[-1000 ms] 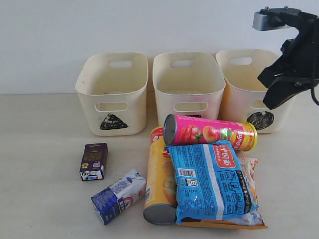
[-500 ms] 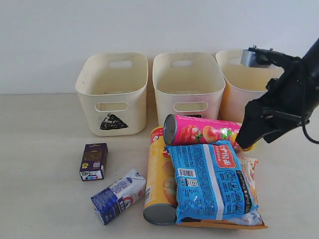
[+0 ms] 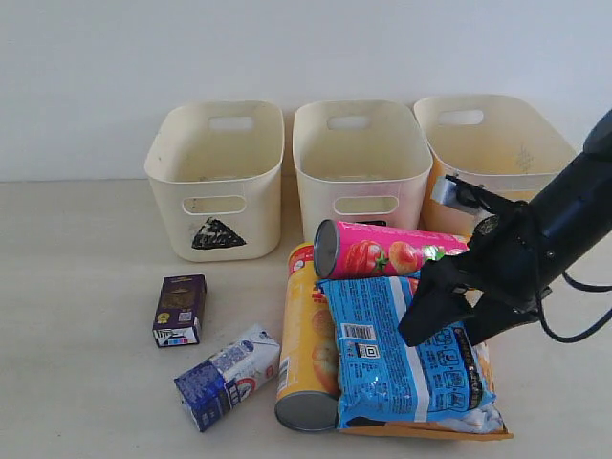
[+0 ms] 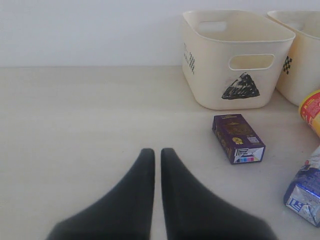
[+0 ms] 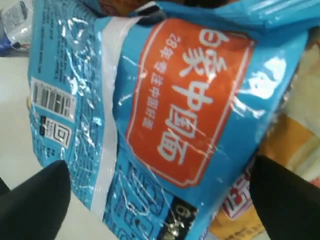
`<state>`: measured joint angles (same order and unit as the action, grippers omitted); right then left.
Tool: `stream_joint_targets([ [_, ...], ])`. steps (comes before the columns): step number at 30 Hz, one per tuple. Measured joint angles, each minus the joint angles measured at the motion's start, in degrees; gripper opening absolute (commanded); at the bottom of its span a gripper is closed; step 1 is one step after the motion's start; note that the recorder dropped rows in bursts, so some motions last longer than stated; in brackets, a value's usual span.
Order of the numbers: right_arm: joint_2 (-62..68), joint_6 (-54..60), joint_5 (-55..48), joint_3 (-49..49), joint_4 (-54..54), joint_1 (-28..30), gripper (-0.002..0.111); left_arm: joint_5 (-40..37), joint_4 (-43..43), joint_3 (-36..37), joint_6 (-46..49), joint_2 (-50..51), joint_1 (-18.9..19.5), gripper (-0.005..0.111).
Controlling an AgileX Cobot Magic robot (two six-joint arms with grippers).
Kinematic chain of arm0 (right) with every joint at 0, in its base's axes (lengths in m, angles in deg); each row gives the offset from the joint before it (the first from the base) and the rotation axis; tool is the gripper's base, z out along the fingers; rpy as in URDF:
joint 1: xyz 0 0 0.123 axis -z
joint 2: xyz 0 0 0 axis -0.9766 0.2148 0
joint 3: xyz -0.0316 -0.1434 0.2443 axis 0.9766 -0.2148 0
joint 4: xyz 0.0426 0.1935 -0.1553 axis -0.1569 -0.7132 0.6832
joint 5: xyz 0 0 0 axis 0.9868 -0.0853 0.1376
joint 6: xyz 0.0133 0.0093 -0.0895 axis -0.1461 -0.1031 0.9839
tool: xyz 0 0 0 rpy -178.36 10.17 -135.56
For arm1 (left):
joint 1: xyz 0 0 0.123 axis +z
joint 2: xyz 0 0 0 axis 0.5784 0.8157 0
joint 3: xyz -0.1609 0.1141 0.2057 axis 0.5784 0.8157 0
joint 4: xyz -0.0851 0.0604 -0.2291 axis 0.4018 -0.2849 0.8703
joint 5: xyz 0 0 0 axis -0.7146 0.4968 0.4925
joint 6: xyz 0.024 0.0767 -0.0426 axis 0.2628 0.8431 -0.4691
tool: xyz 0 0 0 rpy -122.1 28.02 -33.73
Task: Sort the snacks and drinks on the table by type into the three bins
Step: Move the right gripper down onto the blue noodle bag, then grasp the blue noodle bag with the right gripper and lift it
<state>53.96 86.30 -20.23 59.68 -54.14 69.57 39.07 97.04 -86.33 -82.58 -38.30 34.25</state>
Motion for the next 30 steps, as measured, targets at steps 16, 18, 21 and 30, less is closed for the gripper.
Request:
stream_joint_targets([
  [16,7.56,10.79,-0.03,0.1,-14.16,0.0,0.083,0.0,0.0,0.0,0.0,0.0,0.0,0.004],
  [18,8.42,13.17,-0.88,0.1,-15.44,0.0,0.071,0.0,0.0,0.0,0.0,0.0,0.0,0.004],
  [21,9.32,15.17,-1.14,0.1,-16.14,0.0,0.047,0.0,0.0,0.0,0.0,0.0,0.0,0.004],
  [30,9.41,16.35,-5.67,1.99,-15.03,0.0,0.0,0.0,0.0,0.0,0.0,0.0,0.0,0.004],
])
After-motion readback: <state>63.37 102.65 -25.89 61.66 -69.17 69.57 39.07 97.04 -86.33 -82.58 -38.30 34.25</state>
